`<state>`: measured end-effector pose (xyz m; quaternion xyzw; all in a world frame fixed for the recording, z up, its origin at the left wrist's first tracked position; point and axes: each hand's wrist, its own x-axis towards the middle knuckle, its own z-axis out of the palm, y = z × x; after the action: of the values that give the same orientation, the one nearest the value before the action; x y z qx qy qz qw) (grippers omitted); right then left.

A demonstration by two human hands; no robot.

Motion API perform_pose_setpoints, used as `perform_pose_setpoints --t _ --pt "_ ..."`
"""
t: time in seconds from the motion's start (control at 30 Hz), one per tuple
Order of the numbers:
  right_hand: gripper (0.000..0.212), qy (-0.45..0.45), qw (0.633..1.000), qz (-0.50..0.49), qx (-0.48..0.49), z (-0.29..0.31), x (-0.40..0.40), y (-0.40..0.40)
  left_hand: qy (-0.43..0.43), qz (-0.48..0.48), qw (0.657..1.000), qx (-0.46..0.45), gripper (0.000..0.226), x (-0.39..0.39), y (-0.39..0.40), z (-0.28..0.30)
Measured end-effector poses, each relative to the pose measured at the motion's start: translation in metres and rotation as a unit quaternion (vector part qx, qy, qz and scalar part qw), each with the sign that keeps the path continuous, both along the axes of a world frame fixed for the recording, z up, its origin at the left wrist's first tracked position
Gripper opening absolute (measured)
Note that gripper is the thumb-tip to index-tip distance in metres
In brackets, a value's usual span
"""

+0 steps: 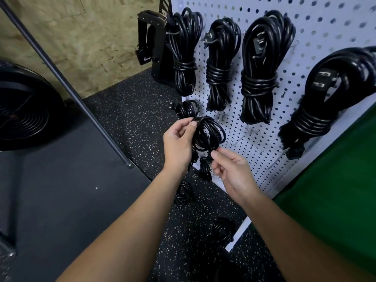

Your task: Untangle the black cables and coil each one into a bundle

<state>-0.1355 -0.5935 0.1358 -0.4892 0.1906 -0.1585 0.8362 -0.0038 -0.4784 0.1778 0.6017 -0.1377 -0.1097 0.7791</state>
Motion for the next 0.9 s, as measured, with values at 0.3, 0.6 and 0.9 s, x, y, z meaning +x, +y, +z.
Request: perform_pose_setpoints --t 0.3,0.6,0.9 --pt "0.006 -0.014 1.000 0.010 -0.018 0.003 -0.002 -0.005 -0.051 0.043 0.998 0.024 0.008 0.000 -0.008 -0.008" --pt "0.024 0.022 0.998 -0.064 -0.011 -0.002 0.006 -0.015 -0.049 0.061 0.994 0.070 0.006 0.006 -0.013 -0.023" --pt "0.024 0.085 0.990 -0.112 -0.032 -0.010 0.021 -0.020 -0.034 0.082 0.978 0.190 0.017 0.009 -0.012 -0.035"
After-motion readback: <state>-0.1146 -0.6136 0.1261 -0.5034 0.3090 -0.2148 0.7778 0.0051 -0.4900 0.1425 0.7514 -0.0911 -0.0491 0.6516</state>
